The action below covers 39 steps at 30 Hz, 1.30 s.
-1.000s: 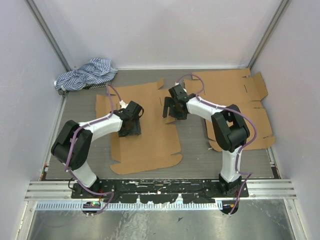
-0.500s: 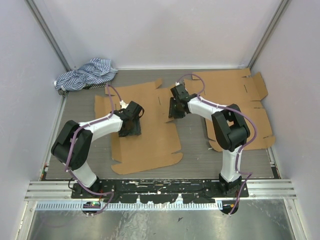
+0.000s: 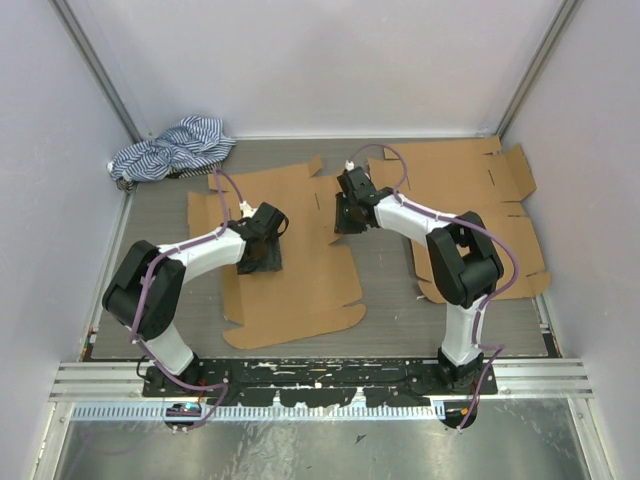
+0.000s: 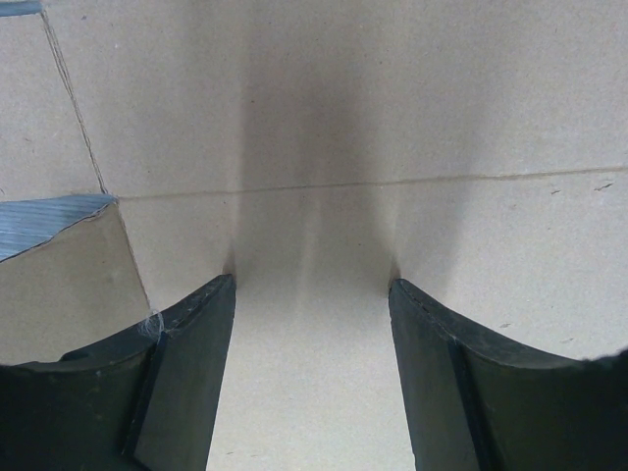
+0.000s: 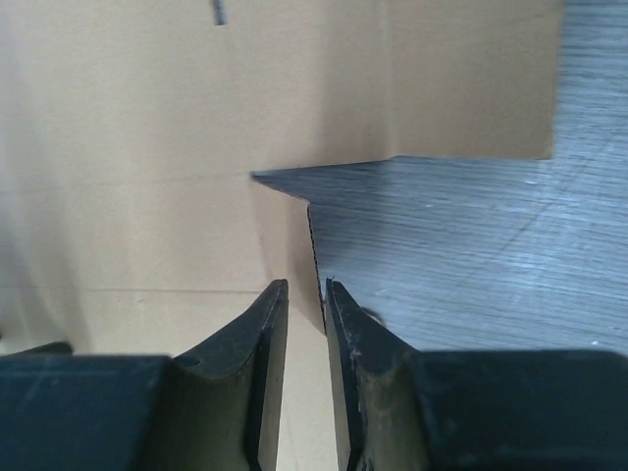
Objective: Fold the paper box
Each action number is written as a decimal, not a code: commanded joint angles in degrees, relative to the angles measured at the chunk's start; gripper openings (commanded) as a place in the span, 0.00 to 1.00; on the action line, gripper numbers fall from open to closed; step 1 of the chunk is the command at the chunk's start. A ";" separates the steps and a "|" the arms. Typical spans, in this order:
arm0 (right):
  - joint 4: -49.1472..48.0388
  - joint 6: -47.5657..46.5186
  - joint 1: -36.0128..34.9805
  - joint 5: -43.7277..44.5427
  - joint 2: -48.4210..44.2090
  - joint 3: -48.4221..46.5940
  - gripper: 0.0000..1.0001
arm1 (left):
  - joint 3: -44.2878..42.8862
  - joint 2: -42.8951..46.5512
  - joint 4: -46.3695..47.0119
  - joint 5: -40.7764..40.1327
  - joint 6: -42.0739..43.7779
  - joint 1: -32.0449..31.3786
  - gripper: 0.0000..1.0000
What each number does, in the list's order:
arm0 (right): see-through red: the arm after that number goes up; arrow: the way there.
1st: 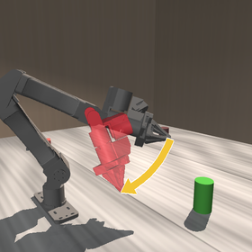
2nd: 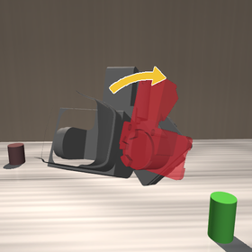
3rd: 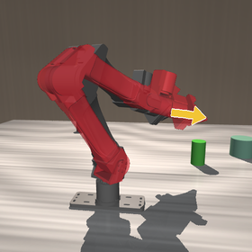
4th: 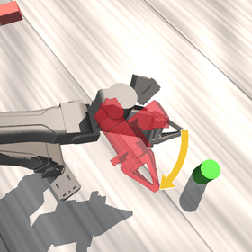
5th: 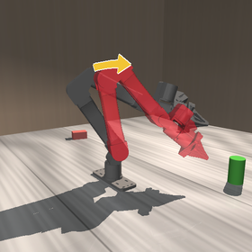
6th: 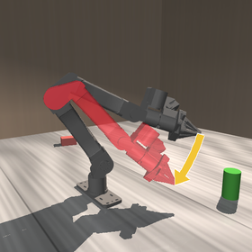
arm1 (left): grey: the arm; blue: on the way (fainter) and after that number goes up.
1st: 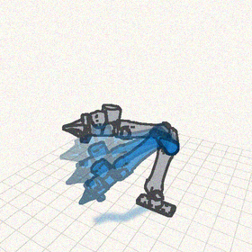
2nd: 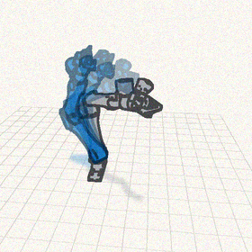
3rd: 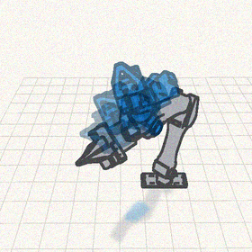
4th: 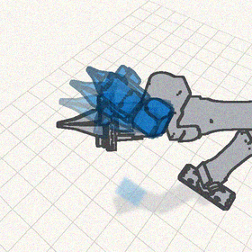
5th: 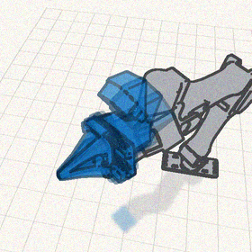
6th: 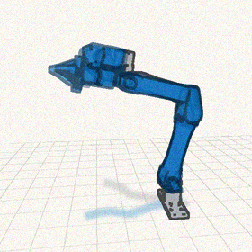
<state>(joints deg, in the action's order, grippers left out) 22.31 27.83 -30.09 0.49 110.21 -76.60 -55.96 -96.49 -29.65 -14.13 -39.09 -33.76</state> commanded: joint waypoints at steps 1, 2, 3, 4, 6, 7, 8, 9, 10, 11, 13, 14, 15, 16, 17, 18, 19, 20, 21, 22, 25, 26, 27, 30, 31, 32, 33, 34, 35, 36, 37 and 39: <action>-2.82 0.52 -3.07 -4.21 -4.34 -0.87 0.28 | 0.50 -1.64 -1.55 4.02 -1.30 -0.82 0.70; -2.85 0.63 -3.25 -4.19 -4.32 -1.00 0.28 | 0.58 -1.60 -1.50 3.96 -1.26 -0.86 0.70; -2.69 0.62 -3.30 -4.25 -4.12 -1.33 0.28 | 0.66 -1.54 -1.48 3.94 -1.25 -0.87 0.70; -2.57 0.59 -3.49 -4.27 -3.82 -1.60 0.29 | 0.68 -1.56 -1.49 3.94 -1.27 -0.83 0.70; -2.26 0.55 -3.73 -4.11 -2.83 -2.34 0.29 | 0.66 -1.52 -1.48 3.94 -1.25 -0.86 0.70; -2.00 0.53 -3.81 -4.02 -2.24 -2.82 0.29 | 0.66 -1.57 -1.48 3.97 -1.28 -0.87 0.70; -1.86 0.53 -3.88 -3.71 -1.61 -3.24 0.30 | 0.74 -1.51 -1.51 4.02 -1.25 -0.87 0.70; -1.57 0.50 -3.97 -3.17 -0.99 -3.72 0.31 | 0.76 -1.40 -1.59 4.02 -1.25 -0.87 0.70; -1.23 0.47 -4.01 -2.61 -0.36 -4.18 0.31 | 0.82 -1.30 -1.60 4.02 -1.25 -0.87 0.70; -0.87 0.51 -3.97 -1.96 0.25 -4.56 0.31 | 0.92 -1.22 -1.60 4.02 -1.26 -0.87 0.70; 0.01 0.51 -4.06 -0.42 1.40 -5.42 0.31 | 1.07 -0.89 -1.64 4.02 -1.27 -0.87 0.70; 0.24 0.47 -4.10 0.17 1.87 -5.74 0.31 | 1.16 -0.76 -1.66 4.02 -1.25 -0.87 0.70; 0.76 0.39 -4.10 0.97 2.50 -6.34 0.31 | 1.20 -0.63 -1.68 3.96 -1.27 -0.87 0.70; 1.28 0.21 -4.17 1.87 3.13 -7.00 0.31 | 1.21 -0.51 -1.71 3.87 -1.26 -0.83 0.70; 1.73 0.08 -4.17 2.68 3.64 -7.45 0.31 | 1.13 -0.45 -1.80 3.83 -1.18 -0.85 0.70; 2.06 -0.08 -4.22 3.40 4.15 -7.89 0.31 | 1.11 -0.38 -1.89 3.77 -1.16 -0.87 0.70; 2.27 -0.18 -4.35 3.95 4.47 -8.22 0.31 | 1.08 -0.36 -2.09 3.71 -1.09 -0.87 0.70; 2.42 -0.30 -4.36 4.49 4.66 -8.36 0.30 | 0.99 -0.32 -2.21 3.61 -1.05 -0.87 0.70; 2.49 -0.37 -4.41 5.19 4.74 -8.39 0.28 | 0.89 -0.21 -2.48 3.48 -1.00 -0.87 0.70; 2.65 -0.41 -4.41 5.66 4.65 -8.46 0.25 | 0.82 -0.11 -2.62 3.37 -0.99 -0.87 0.70; 3.43 -0.65 -4.45 7.66 4.21 -8.12 0.11 | 0.43 0.45 -3.67 2.52 -0.82 -0.86 0.70; 3.64 -0.68 -4.45 8.56 3.82 -7.82 0.08 | -0.05 0.79 -4.72 1.70 -0.81 -0.85 0.71; 3.78 -0.80 -4.45 9.43 3.29 -7.29 0.07 | -0.67 1.16 -6.06 0.76 -0.81 -0.88 0.72; 4.15 -1.28 -4.45 11.41 1.29 -5.16 0.03 | -3.21 3.44 -10.56 -4.15 -0.89 -0.79 0.77; 4.22 -1.29 -4.41 13.34 0.46 -4.31 0.03 | -3.75 4.54 -11.91 -6.03 -0.90 -0.66 0.78; 4.31 -1.25 -4.44 13.84 -0.26 -3.45 0.03 | -4.07 5.83 -12.90 -7.41 -0.64 -0.32 0.79; 4.28 -1.19 -4.45 14.18 -0.99 -2.57 0.03 | -4.02 7.18 -13.37 -8.53 -0.26 0.22 0.80; 4.38 -0.94 -4.45 14.54 -1.64 -1.70 0.02 | -3.80 8.64 -13.55 -8.99 0.26 1.17 0.82; 4.50 -0.78 -4.45 14.93 -2.19 -0.96 0.02 | -3.35 10.47 -13.56 -8.96 0.70 2.53 0.84; 4.59 -0.59 -4.45 15.16 -2.91 0.12 0.02 | -2.65 11.60 -12.93 -7.91 1.32 4.98 0.84; 4.59 -0.46 -4.45 15.15 -3.35 0.89 0.02 | -1.73 12.78 -11.76 -6.33 2.21 7.42 0.85; 3.95 -0.52 -4.43 14.37 -4.40 2.79 0.02 | 0.38 14.64 -8.74 -2.20 4.34 12.46 0.85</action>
<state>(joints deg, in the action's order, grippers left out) 26.41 27.11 -34.74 12.25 110.83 -76.40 -57.45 -85.93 -40.36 -18.65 -38.17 -28.97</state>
